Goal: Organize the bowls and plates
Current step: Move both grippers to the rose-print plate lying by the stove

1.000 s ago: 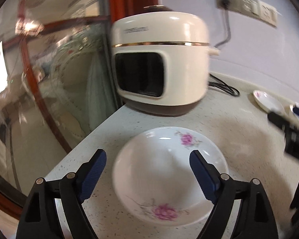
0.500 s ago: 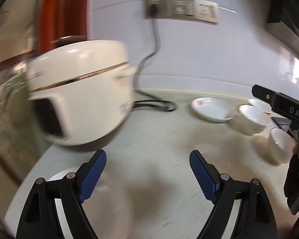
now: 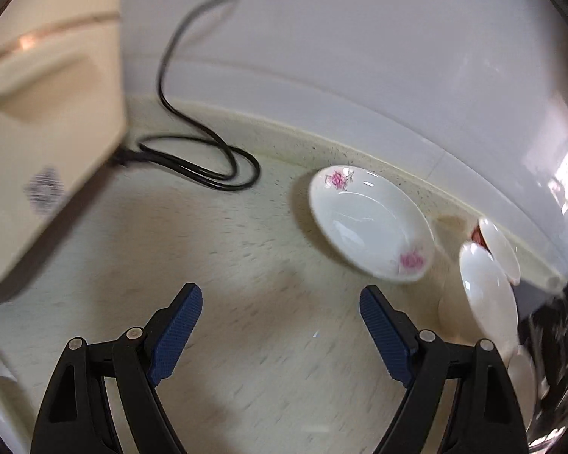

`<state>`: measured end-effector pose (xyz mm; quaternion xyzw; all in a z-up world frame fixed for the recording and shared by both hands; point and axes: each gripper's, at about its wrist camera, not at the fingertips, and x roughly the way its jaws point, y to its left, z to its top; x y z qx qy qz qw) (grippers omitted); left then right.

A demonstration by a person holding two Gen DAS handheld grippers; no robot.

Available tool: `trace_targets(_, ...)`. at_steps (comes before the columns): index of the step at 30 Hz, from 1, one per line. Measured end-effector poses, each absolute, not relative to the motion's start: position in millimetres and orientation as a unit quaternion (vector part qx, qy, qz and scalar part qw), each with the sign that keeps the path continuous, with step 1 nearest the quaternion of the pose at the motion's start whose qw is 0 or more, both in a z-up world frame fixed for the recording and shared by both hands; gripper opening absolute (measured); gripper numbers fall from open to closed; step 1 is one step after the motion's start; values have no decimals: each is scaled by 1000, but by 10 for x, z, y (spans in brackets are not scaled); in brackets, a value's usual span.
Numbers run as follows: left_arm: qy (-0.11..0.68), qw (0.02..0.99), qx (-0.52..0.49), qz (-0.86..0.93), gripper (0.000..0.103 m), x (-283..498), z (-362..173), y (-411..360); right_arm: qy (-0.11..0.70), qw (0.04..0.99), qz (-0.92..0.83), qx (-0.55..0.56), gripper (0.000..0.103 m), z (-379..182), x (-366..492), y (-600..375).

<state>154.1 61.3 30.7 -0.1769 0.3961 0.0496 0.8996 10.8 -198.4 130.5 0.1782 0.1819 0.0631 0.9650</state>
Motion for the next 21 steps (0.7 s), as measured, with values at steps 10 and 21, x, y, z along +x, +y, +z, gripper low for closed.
trace_targets(10,387,891,-229,67,86,2228,161,481,205,957,81,187,103,1253,198,-1926)
trace_targets(21,388,893,-220,58,12,2194,73,516,203,961,135,130,86,1151,171,-1510)
